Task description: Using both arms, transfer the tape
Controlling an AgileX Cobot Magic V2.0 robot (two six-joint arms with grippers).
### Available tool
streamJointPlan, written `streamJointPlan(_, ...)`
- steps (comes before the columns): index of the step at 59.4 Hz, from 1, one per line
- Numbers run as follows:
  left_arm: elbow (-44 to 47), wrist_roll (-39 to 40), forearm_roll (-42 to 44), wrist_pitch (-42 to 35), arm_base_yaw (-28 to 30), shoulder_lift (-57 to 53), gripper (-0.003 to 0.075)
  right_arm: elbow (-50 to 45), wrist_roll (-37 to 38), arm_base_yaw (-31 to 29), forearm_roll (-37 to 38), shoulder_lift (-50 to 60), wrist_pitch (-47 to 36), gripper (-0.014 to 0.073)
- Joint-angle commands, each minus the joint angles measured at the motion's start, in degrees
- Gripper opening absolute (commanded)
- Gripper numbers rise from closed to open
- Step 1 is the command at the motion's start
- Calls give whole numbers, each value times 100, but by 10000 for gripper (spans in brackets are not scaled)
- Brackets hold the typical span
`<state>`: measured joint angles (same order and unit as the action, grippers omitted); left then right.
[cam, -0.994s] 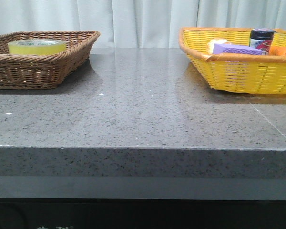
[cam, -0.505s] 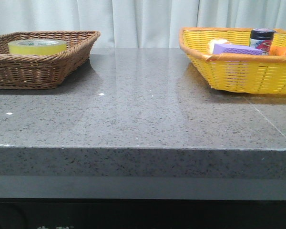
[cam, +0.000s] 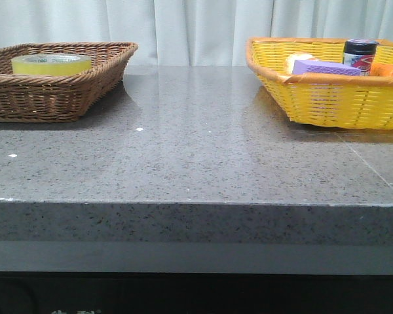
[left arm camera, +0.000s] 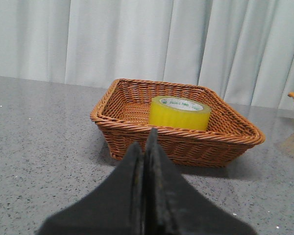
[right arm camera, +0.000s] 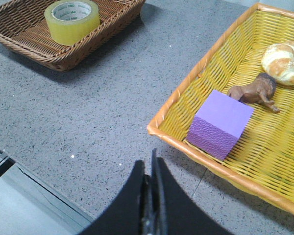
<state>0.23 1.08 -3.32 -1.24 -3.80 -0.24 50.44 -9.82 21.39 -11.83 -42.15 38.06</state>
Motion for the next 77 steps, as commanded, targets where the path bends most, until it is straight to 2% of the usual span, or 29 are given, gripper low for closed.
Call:
streamJointPlan(1, 36, 49, -46, -433, -25, -103, -20, 126, -24, -47, -55, 49, -413, -67)
streamJointPlan(7, 36, 49, -46, -433, -25, -103, -20, 64, -24, -226, -60, 175, -438, -67)
streamJointPlan(14, 36, 49, -46, -433, -25, -103, -20, -283, -28, -802, -32, 543, -738, -67)
streamJointPlan(26, 36, 49, -46, -433, -25, -103, -20, -1530, -28, -1733, 7, 1507, -2322, -67)
streamJointPlan(34, 36, 49, -46, -433, -25, -103, -20, -2422, -28, -2035, 7, 2323, -2916, -67)
streamJointPlan(43, 36, 49, -46, -433, -25, -103, -20, -3329, -28, -2184, 7, 3146, -3422, -67)
streamJointPlan(51, 36, 49, -46, -433, -25, -103, -20, -4057, -28, -2183, -5, 3651, -3479, -67)
streamJointPlan(71, 36, 49, -46, -433, -25, -103, -20, -5133, -28, -2190, -45, 4384, -3999, -67)
streamJointPlan(77, 36, 49, -46, -433, -25, -103, -20, -5161, -28, -2190, -59, 4404, -3970, -67)
